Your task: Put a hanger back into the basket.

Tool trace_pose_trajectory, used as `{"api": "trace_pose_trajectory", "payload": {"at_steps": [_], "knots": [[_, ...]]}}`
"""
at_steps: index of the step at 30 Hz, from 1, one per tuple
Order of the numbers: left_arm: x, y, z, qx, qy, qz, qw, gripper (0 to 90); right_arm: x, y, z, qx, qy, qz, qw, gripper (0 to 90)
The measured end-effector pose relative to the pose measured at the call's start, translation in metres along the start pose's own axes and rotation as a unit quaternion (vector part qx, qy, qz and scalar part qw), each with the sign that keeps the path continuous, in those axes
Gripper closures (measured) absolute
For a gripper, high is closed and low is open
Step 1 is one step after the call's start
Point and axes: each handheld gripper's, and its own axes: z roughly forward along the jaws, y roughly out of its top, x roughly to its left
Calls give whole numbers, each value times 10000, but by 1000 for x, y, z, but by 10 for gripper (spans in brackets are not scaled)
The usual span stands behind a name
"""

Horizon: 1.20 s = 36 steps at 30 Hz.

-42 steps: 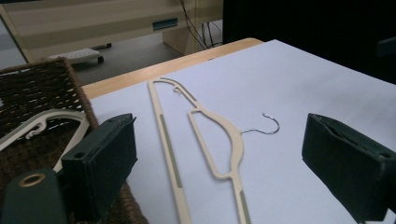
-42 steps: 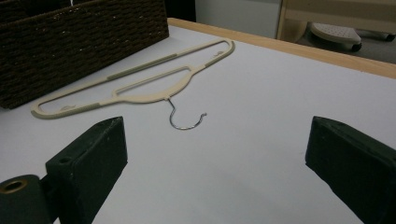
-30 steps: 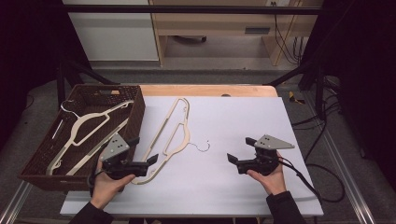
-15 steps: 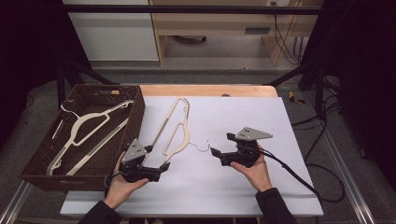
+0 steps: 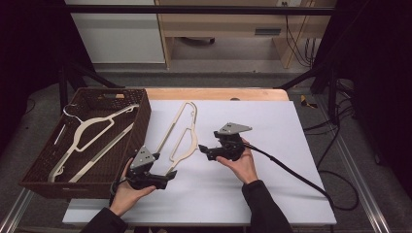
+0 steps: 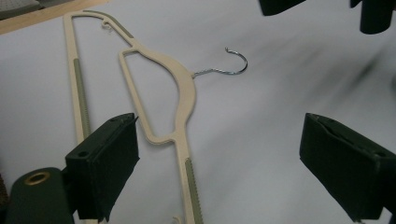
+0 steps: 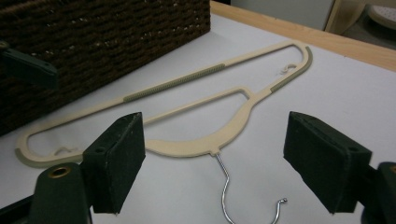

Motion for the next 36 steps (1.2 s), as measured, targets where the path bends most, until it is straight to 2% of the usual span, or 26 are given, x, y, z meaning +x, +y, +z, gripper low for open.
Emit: {"api": "trace_pose_trajectory", "payload": {"at_steps": [3,4,5,6,9,12,13,16,18,19,24,25,29,30,33,36], "knots": [[0,0,1,14,7,15,10000,114,-2,-2,15,181,-64,-67,9998,230],[0,0,1,14,7,15,10000,114,-2,-2,15,181,-64,-67,9998,230],[1,0,1,16,5,23,10000,115,-3,-4,24,335,-118,-42,9994,250],[1,0,1,4,-3,14,10000,115,-3,-4,24,335,-118,-42,9994,250],[1,0,1,-24,-10,-7,10000,118,-6,-10,38,584,-140,-43,9982,299],[1,-1,2,5,-14,7,10000,118,-7,-13,43,671,-164,-72,9976,323],[1,-1,2,13,-18,35,10000,118,-8,-16,47,712,-205,-20,9972,377],[2,0,2,26,-27,24,10000,119,-11,-20,53,896,-169,-18,9958,410],[2,-1,2,42,-15,21,10000,120,-11,-21,56,915,-211,2,9956,420],[2,-1,4,53,-11,34,10000,121,-13,-23,58,1024,-200,30,9945,449],[1,-1,6,95,-18,53,9999,124,-14,-27,63,1072,-212,-19,9940,523],[1,-1,6,99,-13,59,9999,125,-15,-28,65,1122,-194,-38,9935,570],[1,-2,6,114,-15,68,9999,133,-15,-29,67,1144,-177,-19,9933,636],[1,-2,7,119,-15,71,9999,133,-14,-30,67,1191,-159,-42,9927,675],[1,-2,7,129,-12,77,9999,135,-15,-31,68,1180,-142,-188,9927,719],[1,-2,7,132,-4,77,9999,137,-14,-31,68,1183,-156,-164,9927,742]]}}
